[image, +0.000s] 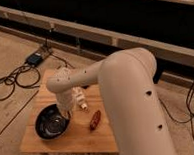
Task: Drag the ceramic bowl in a circle
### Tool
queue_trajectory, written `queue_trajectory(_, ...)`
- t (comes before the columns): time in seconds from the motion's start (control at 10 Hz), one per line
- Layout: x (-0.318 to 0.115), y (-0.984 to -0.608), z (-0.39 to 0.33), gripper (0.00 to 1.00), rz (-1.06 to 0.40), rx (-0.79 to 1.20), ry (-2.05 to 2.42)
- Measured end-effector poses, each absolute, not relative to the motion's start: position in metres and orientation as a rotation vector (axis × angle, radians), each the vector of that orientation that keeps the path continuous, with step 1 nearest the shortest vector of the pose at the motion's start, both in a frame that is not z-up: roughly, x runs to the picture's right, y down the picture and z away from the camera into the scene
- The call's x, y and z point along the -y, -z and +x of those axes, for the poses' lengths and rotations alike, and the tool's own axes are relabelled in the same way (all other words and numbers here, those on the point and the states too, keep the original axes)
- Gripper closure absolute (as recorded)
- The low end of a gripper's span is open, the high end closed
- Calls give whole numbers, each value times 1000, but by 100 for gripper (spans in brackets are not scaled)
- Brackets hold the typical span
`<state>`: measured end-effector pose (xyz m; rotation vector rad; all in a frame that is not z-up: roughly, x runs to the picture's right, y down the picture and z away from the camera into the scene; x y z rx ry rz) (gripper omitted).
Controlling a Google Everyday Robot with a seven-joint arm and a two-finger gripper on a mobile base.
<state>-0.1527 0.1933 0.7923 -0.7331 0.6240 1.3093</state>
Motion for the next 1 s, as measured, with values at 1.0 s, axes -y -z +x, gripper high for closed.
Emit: queue_trajectory(1.0, -146, -843, -141, 100, -623, -689, -1349)
